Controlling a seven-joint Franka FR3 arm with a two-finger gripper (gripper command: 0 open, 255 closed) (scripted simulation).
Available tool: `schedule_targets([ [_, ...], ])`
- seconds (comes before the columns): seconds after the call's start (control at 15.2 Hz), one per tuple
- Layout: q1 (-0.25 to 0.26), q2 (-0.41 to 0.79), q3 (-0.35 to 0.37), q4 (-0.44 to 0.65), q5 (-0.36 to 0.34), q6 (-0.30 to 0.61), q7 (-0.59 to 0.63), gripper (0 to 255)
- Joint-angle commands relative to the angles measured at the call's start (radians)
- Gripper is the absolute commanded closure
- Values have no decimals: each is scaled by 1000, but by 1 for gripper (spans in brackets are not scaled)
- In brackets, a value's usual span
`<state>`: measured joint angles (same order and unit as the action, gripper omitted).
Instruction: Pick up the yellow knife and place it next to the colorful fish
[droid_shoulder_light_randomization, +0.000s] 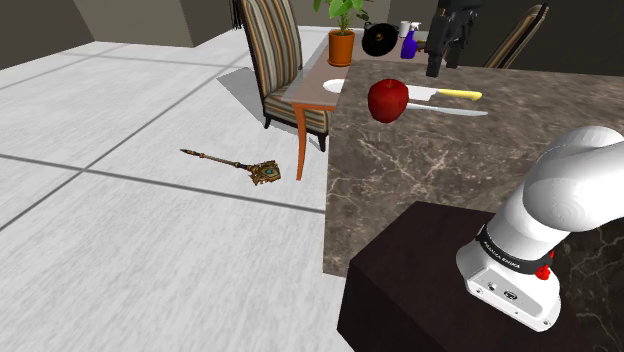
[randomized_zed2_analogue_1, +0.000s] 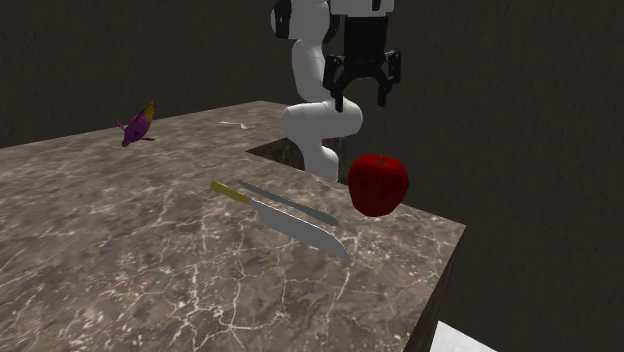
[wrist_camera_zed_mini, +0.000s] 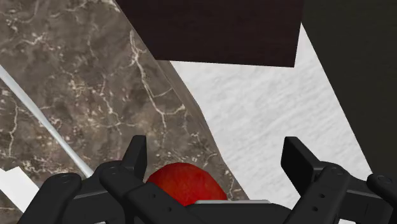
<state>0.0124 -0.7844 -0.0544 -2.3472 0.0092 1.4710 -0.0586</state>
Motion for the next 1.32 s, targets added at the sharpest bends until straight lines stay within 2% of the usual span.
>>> schedule_targets([
  [0.0,0,0,0,0,0,0,0,0],
  [0.33,5,23,-122,-52,-104,104,-224,0],
  [0.73,22,118,-274,-58,-201,251,-485,0],
  [0.99,47,219,-377,-27,-234,356,-660,0],
  [1.25,88,345,-481,31,-230,458,-842,0],
])
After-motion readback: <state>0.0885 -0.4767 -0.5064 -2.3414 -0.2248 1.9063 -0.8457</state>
